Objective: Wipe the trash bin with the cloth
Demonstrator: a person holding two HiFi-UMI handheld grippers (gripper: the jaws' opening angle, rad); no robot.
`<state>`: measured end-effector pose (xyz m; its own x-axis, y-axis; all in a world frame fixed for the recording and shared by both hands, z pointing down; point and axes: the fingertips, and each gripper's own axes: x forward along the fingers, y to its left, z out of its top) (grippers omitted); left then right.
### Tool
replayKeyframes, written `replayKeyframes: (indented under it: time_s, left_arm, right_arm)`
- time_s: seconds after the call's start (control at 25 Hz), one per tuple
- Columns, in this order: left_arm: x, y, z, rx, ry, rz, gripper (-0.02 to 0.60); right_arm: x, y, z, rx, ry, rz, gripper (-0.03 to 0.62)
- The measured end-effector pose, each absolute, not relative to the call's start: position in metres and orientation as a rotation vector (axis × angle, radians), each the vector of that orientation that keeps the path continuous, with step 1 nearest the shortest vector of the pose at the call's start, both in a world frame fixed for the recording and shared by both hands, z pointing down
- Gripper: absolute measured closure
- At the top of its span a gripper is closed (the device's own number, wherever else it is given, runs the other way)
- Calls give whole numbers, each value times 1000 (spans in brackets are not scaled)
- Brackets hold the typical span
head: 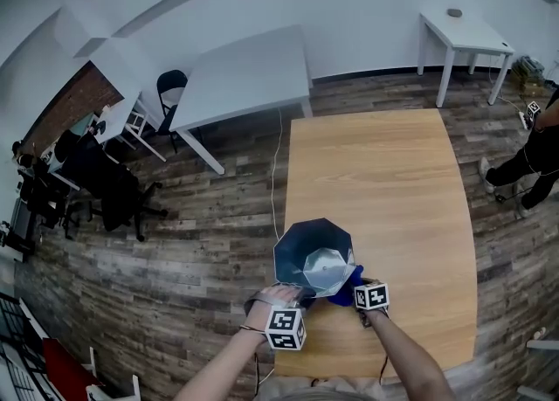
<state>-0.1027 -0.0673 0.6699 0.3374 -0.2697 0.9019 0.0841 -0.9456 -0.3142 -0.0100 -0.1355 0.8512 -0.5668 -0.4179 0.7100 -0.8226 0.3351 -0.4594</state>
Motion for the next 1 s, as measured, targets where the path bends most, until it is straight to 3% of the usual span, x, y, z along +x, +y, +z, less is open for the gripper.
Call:
replayKeyframes:
  time_s: [0.6, 1.0]
  left_arm:
    - [-79, -70, 663, -2429, 356, -1739, 535]
    - [-72, -70, 664, -2426, 368, -1743, 535]
  right_arm:
    - [13, -84, 652, 1124, -2565, 903, 514]
    - [-15, -86, 617, 1086, -2666, 954, 514]
